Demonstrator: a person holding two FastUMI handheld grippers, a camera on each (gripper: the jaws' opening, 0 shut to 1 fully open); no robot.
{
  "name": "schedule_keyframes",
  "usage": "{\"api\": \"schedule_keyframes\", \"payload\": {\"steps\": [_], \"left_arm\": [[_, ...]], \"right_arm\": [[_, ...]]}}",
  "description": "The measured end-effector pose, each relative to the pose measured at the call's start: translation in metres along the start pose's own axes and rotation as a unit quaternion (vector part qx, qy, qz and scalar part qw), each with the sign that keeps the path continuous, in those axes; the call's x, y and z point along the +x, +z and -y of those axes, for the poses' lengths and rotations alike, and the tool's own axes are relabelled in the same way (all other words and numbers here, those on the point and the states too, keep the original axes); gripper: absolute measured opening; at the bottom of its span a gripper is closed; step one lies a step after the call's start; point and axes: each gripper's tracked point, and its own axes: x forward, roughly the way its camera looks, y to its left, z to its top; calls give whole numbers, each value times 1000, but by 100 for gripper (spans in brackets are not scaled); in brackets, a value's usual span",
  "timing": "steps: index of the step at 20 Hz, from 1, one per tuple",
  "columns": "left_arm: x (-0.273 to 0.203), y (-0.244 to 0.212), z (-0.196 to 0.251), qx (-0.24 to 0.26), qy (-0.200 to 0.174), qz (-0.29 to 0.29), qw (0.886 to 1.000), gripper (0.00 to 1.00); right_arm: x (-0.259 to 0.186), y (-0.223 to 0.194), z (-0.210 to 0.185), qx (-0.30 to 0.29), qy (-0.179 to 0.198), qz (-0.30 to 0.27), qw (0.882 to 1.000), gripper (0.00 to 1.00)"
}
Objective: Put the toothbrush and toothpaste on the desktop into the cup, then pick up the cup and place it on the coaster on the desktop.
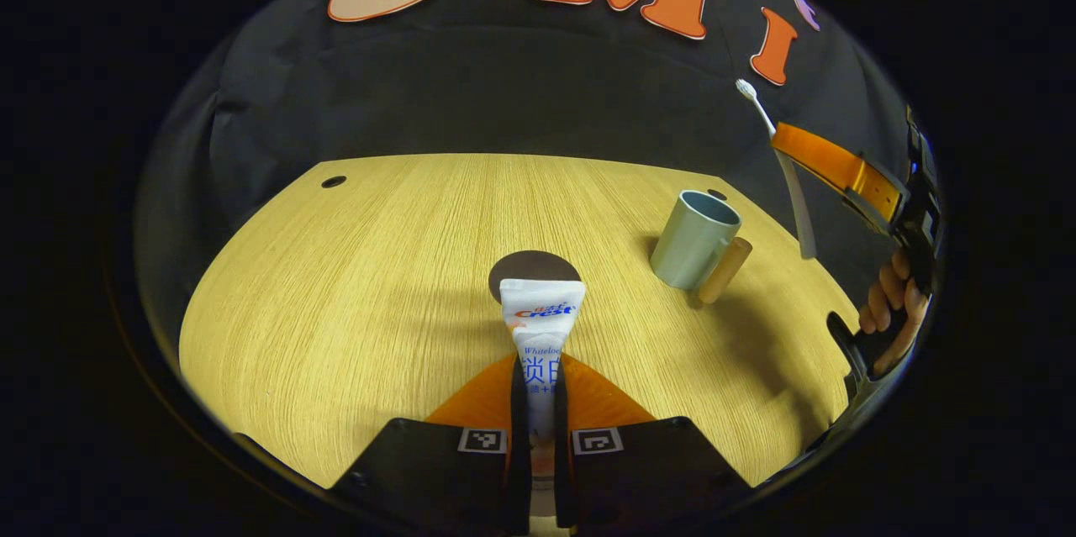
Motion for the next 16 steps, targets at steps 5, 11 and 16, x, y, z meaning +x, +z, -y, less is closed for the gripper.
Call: {"api": "schedule_keyframes", "payload": {"steps": [5, 11, 16], "left_arm": [[4, -1, 0, 0, -2, 0, 1000, 14], [5, 2, -2, 2, 2, 6, 1000, 14], [-1, 8, -2, 4, -5, 17, 1000, 15]], "right_arm": [[23, 3, 3, 15, 15, 37, 999, 5], [44, 4, 17, 13, 26, 78, 997, 5], [63, -22, 30, 1, 17, 64, 998, 5]]}}
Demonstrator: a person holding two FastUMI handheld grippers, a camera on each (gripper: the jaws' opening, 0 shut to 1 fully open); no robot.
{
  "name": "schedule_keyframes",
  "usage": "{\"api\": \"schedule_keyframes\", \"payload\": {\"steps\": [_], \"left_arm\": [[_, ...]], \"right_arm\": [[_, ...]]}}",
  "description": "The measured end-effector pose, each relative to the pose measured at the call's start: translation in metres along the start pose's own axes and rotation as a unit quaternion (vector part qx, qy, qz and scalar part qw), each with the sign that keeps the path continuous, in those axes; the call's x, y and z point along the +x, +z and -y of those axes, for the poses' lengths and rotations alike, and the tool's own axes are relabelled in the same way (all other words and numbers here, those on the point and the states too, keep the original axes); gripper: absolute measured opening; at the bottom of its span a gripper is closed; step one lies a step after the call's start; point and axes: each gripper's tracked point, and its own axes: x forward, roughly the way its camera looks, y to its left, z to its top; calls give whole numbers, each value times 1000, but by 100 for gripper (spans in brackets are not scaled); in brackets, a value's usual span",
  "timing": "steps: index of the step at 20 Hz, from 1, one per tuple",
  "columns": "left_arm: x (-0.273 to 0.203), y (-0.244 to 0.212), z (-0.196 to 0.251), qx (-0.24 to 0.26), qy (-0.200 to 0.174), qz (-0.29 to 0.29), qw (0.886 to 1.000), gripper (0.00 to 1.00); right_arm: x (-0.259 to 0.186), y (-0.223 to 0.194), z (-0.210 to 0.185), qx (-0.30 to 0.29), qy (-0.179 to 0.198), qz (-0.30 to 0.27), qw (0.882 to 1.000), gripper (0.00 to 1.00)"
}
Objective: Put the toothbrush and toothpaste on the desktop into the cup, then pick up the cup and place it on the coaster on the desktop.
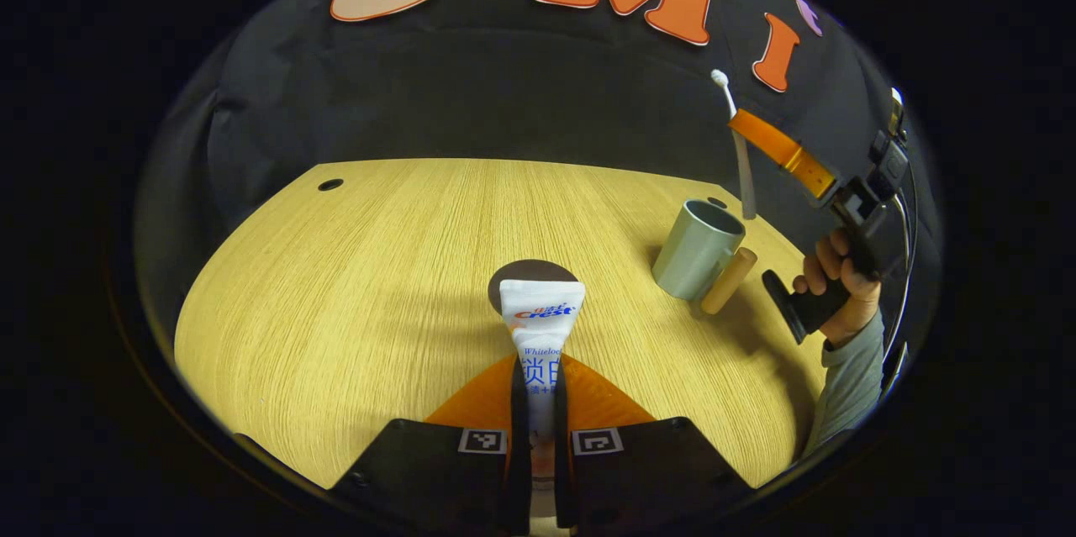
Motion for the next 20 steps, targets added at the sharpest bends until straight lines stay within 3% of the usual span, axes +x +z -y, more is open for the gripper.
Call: {"api": "schedule_keyframes", "payload": {"steps": [9, 14, 20], "left_arm": [[-9, 34, 6, -9, -17, 53, 998, 14], [-11, 71, 9, -2, -15, 95, 995, 14], [-12, 108, 41, 17, -40, 137, 990, 14]], "right_arm": [[1, -20, 4, -3, 0, -25, 1000, 6], [-5, -27, 12, -15, -19, -44, 999, 6], [-16, -25, 6, -27, -18, -47, 998, 8]]}}
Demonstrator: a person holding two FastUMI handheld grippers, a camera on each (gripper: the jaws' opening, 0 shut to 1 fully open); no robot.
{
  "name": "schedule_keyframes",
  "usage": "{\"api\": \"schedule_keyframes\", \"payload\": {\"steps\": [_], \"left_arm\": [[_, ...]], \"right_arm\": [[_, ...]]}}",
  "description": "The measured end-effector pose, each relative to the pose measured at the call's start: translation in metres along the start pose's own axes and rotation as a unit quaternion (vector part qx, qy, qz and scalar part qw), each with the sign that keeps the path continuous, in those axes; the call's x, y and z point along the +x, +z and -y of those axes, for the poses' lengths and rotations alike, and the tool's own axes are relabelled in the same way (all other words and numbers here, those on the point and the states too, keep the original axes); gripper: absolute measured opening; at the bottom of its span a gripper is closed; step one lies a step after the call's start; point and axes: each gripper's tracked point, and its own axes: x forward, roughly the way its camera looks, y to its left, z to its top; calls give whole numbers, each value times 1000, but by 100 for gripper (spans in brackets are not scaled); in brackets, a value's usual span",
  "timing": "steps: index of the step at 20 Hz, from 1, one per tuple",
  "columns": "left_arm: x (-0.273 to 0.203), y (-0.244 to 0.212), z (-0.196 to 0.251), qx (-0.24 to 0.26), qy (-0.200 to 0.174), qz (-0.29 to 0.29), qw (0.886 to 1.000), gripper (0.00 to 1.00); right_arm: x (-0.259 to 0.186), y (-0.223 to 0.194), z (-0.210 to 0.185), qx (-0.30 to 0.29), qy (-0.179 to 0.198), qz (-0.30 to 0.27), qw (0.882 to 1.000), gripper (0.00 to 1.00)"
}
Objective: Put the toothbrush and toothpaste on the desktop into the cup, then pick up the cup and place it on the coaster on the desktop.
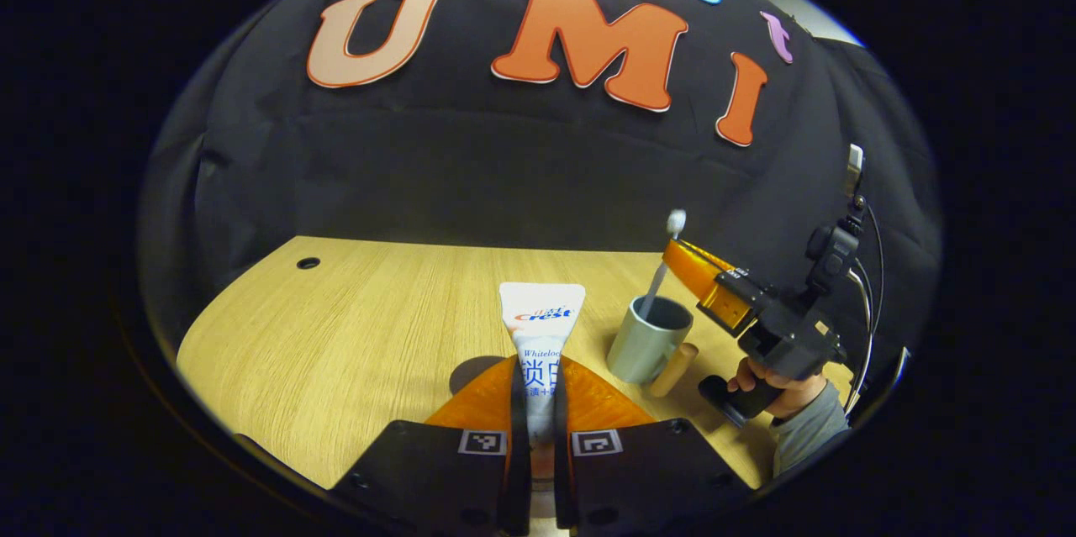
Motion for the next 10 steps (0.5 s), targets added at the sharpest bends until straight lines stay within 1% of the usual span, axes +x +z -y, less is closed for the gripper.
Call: {"api": "schedule_keyframes", "payload": {"steps": [3, 5, 6, 10], "left_arm": [[12, 14, 8, 5, -11, 20, 1000, 13], [21, 20, 8, 9, -15, 30, 999, 15], [27, 25, 8, 10, -19, 36, 999, 14], [56, 34, 18, 3, -41, 58, 997, 14]], "right_arm": [[-8, 5, 3, -7, -2, 4, 1000, 8], [-16, 7, 7, -5, -6, 3, 1000, 8], [-20, 7, 10, -4, -9, 0, 1000, 8], [-37, 7, 21, 6, -12, -15, 1000, 11]]}}
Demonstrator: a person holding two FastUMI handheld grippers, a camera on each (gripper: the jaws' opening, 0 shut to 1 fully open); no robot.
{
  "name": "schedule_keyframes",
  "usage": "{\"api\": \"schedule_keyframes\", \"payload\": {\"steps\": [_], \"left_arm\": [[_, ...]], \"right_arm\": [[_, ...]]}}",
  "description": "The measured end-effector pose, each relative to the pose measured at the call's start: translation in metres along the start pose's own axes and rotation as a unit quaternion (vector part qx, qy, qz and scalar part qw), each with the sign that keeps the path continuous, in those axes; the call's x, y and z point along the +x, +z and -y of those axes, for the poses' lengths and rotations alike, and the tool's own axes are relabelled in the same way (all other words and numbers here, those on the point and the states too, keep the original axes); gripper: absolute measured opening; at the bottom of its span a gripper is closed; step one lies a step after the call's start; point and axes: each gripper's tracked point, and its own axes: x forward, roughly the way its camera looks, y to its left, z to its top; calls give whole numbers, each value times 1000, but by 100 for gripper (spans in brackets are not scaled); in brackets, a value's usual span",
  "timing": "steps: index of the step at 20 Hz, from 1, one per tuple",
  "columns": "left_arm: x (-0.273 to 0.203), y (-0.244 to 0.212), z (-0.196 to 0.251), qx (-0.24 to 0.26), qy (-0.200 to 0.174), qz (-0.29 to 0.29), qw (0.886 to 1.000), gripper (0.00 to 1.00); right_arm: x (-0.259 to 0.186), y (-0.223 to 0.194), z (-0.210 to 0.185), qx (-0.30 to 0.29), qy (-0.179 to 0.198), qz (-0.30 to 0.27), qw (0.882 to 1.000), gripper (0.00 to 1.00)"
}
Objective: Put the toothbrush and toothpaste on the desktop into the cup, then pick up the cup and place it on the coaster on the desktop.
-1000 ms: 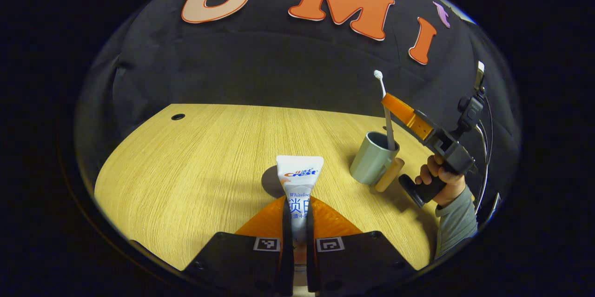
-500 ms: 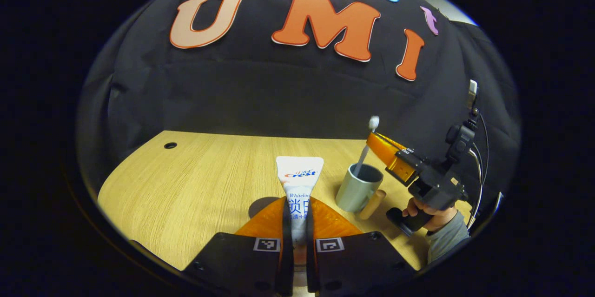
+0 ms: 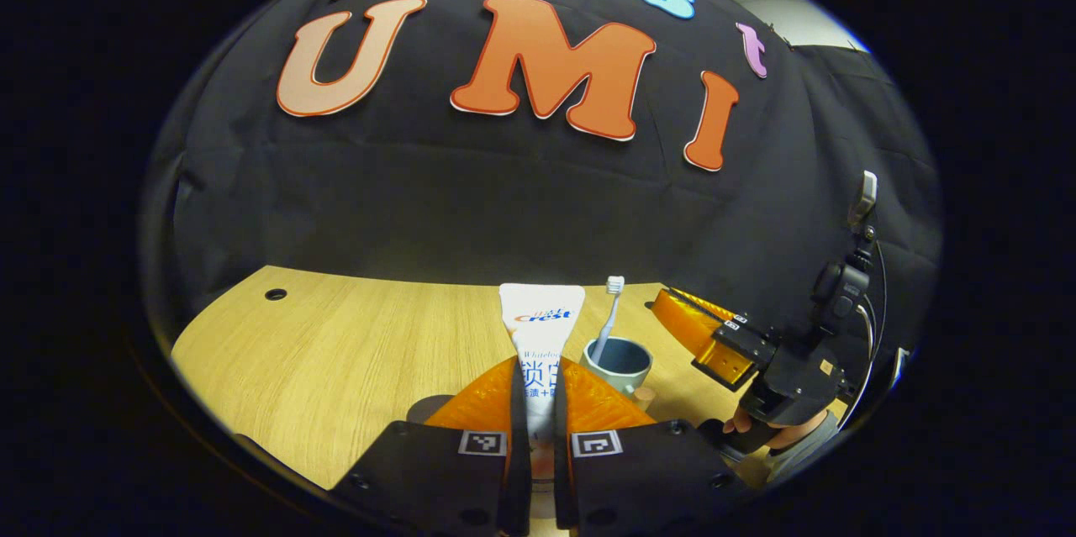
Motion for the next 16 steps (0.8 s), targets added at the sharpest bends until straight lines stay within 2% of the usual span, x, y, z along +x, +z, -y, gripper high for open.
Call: {"api": "schedule_keyframes", "payload": {"steps": [4, 11, 16], "left_arm": [[44, 14, 7, -11, -23, 35, 999, 14], [110, 34, 44, -16, -71, 95, 993, 14], [129, 49, 59, -20, -94, 141, 985, 14]], "right_arm": [[-23, 2, 18, -16, -17, -11, 1000, 24], [-59, -11, 36, -7, -26, -38, 999, 53], [-80, -17, 46, -8, -28, -48, 998, 64]]}}
